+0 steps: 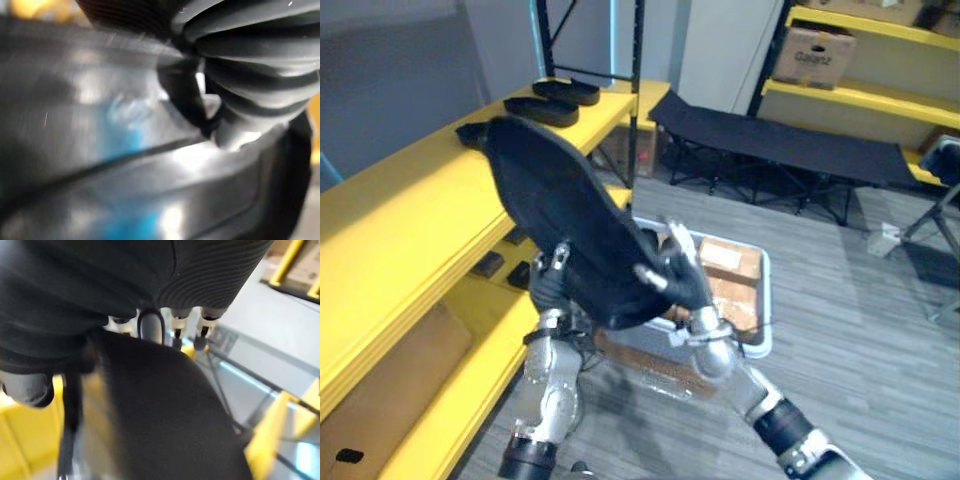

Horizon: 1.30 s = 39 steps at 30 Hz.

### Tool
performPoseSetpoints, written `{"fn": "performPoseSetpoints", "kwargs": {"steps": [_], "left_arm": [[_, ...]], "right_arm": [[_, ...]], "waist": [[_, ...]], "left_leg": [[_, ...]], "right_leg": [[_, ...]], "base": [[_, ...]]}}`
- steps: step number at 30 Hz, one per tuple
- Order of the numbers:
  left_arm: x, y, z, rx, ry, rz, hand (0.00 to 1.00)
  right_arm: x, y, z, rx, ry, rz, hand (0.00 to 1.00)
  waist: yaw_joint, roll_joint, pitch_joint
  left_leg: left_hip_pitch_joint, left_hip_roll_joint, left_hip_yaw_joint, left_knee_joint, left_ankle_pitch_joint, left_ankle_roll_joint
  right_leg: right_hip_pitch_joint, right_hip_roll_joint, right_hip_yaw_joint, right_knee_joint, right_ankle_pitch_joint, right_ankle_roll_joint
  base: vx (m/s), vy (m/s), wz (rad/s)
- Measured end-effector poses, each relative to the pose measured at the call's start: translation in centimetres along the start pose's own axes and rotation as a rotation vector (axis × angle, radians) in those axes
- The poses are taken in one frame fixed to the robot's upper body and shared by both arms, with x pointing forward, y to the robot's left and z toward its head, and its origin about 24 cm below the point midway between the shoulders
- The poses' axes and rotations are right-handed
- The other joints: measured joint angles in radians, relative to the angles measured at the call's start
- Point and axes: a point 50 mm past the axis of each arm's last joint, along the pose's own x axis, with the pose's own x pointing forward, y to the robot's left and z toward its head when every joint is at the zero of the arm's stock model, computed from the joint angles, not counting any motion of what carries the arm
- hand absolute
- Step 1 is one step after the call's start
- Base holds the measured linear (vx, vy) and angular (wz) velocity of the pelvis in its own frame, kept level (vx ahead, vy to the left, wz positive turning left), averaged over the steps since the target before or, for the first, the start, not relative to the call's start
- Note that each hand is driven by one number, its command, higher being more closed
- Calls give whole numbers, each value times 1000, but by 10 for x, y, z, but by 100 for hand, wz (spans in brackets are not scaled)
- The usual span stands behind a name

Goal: Walk over and take plastic housings, then place them on the shelf

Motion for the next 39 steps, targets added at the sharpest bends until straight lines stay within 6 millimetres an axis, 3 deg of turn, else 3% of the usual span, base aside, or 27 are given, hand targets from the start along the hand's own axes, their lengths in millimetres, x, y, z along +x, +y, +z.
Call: {"fn": "performPoseSetpoints", "kwargs": {"steps": [3, 6, 12, 14, 18, 21, 26, 32, 35, 37, 39], "left_arm": [[-3, 12, 3, 122, -33, 76, 100], [-1, 26, 16, 190, -102, 196, 100], [1, 42, 33, 162, -178, 320, 100], [-1, 47, 36, 145, -206, 353, 100], [-9, 64, 57, 152, -293, 413, 100], [-19, 76, 73, 166, -366, 452, 100], [-34, 92, 80, 190, -369, 470, 100], [-47, 108, 83, 254, -368, 549, 100], [-56, 115, 92, 347, -397, 587, 100], [-65, 120, 103, 412, -434, 613, 100], [-80, 127, 117, 466, -470, 645, 100]], "right_arm": [[10, -20, 11, 37, -36, -94, 0], [5, -44, 7, 98, 33, -175, 0], [-25, -94, -6, 114, 166, -368, 0], [-45, -113, -19, 85, 290, -427, 0], [-82, -126, -48, 108, 540, -446, 0], [-101, -129, -59, 118, 633, -448, 0], [-106, -136, -63, 119, 647, -427, 0], [-88, -122, -60, 214, 567, -323, 0], [-75, -106, -58, 262, 534, -255, 0], [-64, -88, -59, 309, 518, -201, 0], [-52, -60, -64, 362, 530, -112, 0]], "waist": [[-5, 9, -6], [-15, 11, -7], [-48, 17, -11], [-55, 21, -14], [-86, 36, -19], [-86, 50, -18], [-75, 58, -15], [-55, 51, -7], [-28, 52, -7], [9, 52, -5], [69, 52, -4]], "left_leg": [[3, 1, 10, 0, -1, 0], [13, 3, 26, 0, -4, -2], [27, 5, 75, 0, -15, -4], [37, 9, 92, 0, -22, -8], [38, 10, 116, 0, -29, -10], [46, 11, 125, 0, -32, -13], [51, 9, 132, 0, -38, -10], [16, 6, 95, 0, -47, -6], [-13, 2, 20, 1, -38, -2], [-23, -2, -34, 3, -28, -3], [-29, -11, -98, 5, -27, -4]], "right_leg": [[-1, 0, 7, 0, 0, 0], [-4, 2, 27, -1, 1, 0], [-19, 4, 75, -3, 6, 1], [-19, 7, 89, -4, 6, 1], [-34, 9, 115, -5, 8, 3], [-32, 10, 124, -5, 11, 7], [-33, 9, 133, -5, 7, 7], [-32, 7, 93, -16, 4, 11], [-11, 3, 18, -19, -7, 24], [11, 2, -37, -18, -8, 28], [49, 1, -101, -18, -13, 33]], "base": [[8, 12, -9], [17, 11, -16], [32, 18, -22], [38, 15, -22], [41, 17, -20], [40, 22, -8], [10, 13, -5], [1, 11, 15], [55, -12, 71], [82, -11, 80], [97, 0, 84]]}}
